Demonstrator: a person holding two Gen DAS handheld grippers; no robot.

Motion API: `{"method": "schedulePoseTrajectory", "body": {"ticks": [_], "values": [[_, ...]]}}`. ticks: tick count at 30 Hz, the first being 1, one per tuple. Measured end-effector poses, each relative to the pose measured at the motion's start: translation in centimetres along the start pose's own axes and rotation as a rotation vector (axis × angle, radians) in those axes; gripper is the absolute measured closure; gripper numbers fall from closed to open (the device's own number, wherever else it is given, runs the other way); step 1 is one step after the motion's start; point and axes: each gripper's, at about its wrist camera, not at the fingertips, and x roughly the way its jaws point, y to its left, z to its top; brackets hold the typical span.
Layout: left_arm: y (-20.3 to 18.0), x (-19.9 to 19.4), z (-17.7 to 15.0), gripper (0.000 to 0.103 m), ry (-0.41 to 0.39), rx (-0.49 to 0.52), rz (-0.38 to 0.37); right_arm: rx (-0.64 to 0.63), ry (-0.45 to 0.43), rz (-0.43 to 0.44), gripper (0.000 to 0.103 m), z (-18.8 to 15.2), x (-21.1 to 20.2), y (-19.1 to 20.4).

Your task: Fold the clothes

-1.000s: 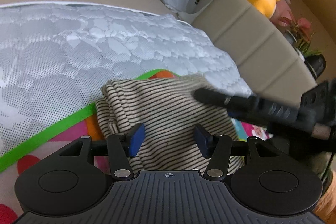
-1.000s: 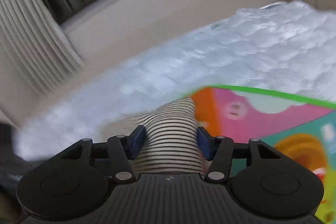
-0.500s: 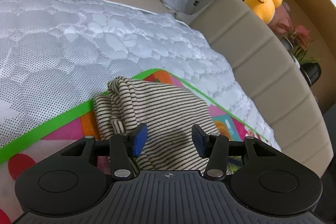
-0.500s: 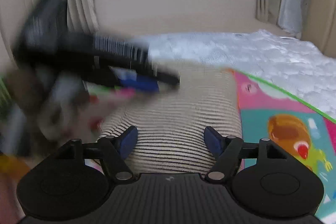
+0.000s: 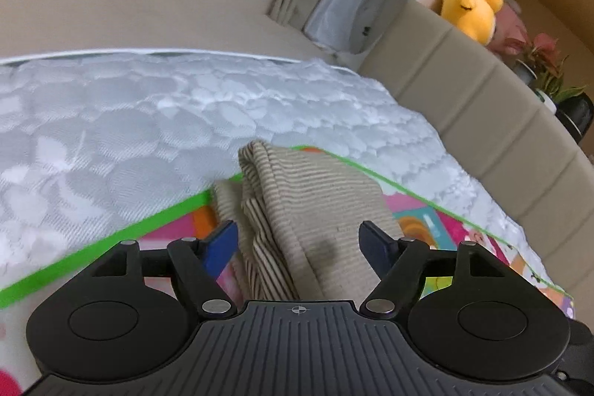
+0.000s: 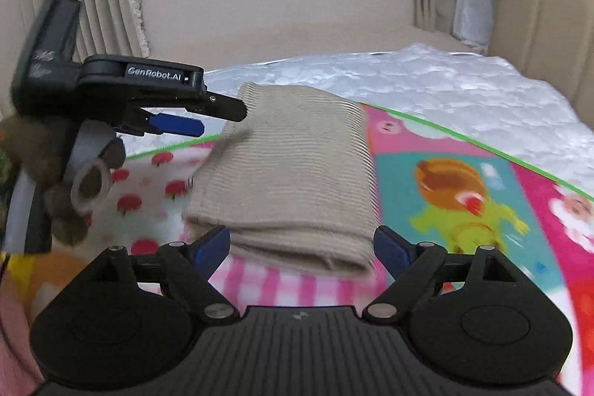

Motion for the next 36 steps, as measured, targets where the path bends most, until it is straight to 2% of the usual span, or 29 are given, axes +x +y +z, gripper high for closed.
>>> {"method": "schedulePoseTrajectory", "body": {"ticks": [1,3,5,9,10,12,16,18,21,23,26,29,31,35,36], "values": [[0.0,0.0,-0.2,0.025,0.027,-0.02,-0.004,0.005,-0.005,-0.004,0.014,-0.4,-0.7,-0.2],[0.0,0.5,-0.8,0.015,0.117,-0.064,-0.013,0.016,-0.019,-0.012,0.012,-1.1,-2.0,-0.3],[-0.4,1.3,-1.9,0.015,0.196,-0.081,-0.007,0.024,-0.035,-0.021,0.012,-1.8,-3.1,-0.4],[-1.4,2.9,-3.3,0.011,0.238,0.025,0.072,-0.009,-0.079,-0.036,0.012,-2.4,-5.8,0.4],[-1.3,3.2,-3.4,0.011,0.236,0.034,0.064,-0.024,-0.095,-0.037,0.009,-2.4,-6.5,0.7],[-1.3,4.1,-3.2,0.011,0.222,0.056,0.041,-0.049,-0.132,-0.025,0.003,-2.5,-8.1,1.0],[-2.1,5.8,-2.8,0.011,0.172,0.102,-0.002,-0.05,-0.165,-0.006,0.002,-3.3,-10.2,0.4],[-2.6,6.2,-2.9,0.01,0.141,0.127,-0.003,0.013,-0.157,-0.013,0.002,-3.9,-9.9,-0.7],[-3.1,5.2,-3.3,0.009,0.125,0.126,0.049,0.132,-0.143,-0.02,0.002,-4.2,-8.2,-2.6],[-4.0,3.5,-3.4,0.01,0.108,0.158,0.112,0.193,-0.134,-0.038,0.001,-4.3,-6.8,-3.7],[-6.6,-0.1,-3.3,0.008,0.068,0.253,0.26,0.212,-0.138,-0.088,0.0,-4.3,-6.0,-4.6],[-8.1,-4.9,-3.5,0.001,0.028,0.201,0.252,0.257,-0.14,-0.088,0.0,-4.2,-6.1,-5.5],[-8.7,-8.0,-4.5,0.0,0.007,0.138,0.259,0.278,-0.149,-0.07,0.0,-4.1,-6.5,-5.7],[-9.4,-12.2,-8.5,0.0,-0.091,0.08,0.24,0.241,-0.234,-0.076,0.0,-4.2,-8.6,-4.8],[-10.0,-12.5,-9.2,0.0,-0.122,0.114,0.261,0.237,-0.244,-0.08,0.0,-4.3,-8.9,-4.6]]}}
